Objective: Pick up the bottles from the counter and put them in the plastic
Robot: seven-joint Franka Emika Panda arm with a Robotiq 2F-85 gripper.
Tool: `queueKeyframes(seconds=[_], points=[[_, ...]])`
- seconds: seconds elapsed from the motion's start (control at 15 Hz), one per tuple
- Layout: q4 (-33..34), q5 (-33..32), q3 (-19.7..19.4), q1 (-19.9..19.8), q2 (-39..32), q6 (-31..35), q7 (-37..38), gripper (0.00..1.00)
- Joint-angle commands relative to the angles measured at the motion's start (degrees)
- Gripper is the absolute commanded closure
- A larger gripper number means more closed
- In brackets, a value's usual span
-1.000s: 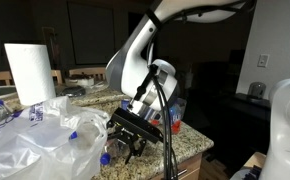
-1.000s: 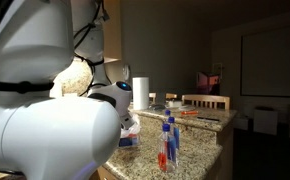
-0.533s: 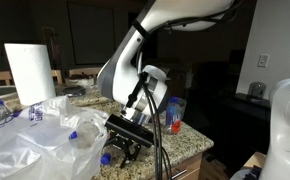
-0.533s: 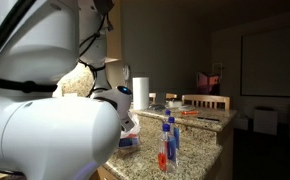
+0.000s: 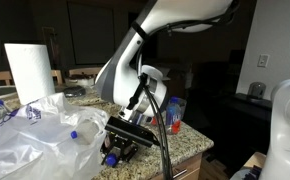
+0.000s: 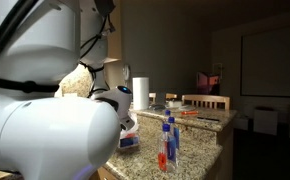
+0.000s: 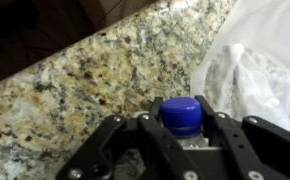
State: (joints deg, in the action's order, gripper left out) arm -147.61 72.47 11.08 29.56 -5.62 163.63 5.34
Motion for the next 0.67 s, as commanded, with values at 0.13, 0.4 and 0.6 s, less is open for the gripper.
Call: queueKeyframes(seconds=[0.13,0.4,0.6], points=[[-2.27,-11.23,4.21,-4.32,1.68,1.4,7.97,0.98],[-5.06,-23.04,3.85,-5.49,3.88,1.55,15.88,0.98],[-7.58,-37.33,2.68,-6.75,7.08,0.14,24.72,0.98]])
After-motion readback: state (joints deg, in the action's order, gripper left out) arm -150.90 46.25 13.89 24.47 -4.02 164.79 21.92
